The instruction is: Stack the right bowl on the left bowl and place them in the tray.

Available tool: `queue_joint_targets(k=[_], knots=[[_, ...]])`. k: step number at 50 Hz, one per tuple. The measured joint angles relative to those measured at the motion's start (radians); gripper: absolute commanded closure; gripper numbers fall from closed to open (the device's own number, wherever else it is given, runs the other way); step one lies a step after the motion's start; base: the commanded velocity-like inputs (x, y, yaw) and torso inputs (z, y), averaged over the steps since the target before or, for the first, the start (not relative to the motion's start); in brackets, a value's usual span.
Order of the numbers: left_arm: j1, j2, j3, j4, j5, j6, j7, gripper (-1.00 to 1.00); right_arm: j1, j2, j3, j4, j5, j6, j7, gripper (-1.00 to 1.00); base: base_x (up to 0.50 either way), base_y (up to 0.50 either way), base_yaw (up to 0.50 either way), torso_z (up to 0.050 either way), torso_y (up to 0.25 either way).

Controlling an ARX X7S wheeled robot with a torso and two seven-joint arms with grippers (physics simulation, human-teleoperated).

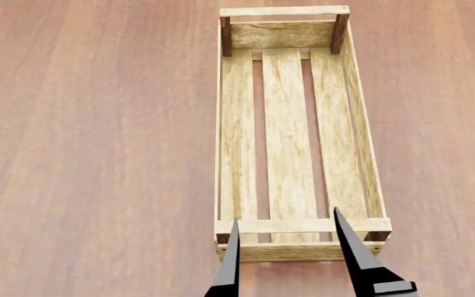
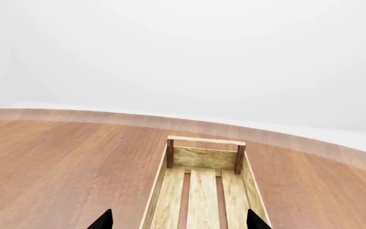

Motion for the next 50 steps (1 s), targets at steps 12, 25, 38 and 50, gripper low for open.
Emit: queue_joint_targets(k=[12, 25, 38, 50], knots=[[0.002, 0.003, -0.009, 0.009, 0.010, 0.003, -0.008, 1.00, 0.002, 0.001, -0.004, 0.002, 0.000, -0.002, 0.002, -1.00, 0.00, 0.00, 0.00, 0.000, 0.000], [0.008, 0.006, -0.018, 0.021, 0.012, 0.013, -0.012, 1.00, 0.004, 0.003, -0.007, 0.001, 0.001, -0.001, 0.005, -1.00, 0.00, 0.00, 0.00, 0.000, 0.000], [0.019, 0.005, 0.000, 0.119, 0.038, 0.028, -0.027, 1.00, 0.007, 0.005, -0.010, -0.003, 0.004, 0.002, 0.008, -1.00, 0.00, 0.00, 0.00, 0.000, 0.000], [0.003, -0.005, 0.045, 0.237, 0.063, 0.017, -0.064, 1.00, 0.008, 0.008, -0.008, -0.009, 0.008, 0.004, 0.012, -1.00, 0.00, 0.00, 0.00, 0.000, 0.000]])
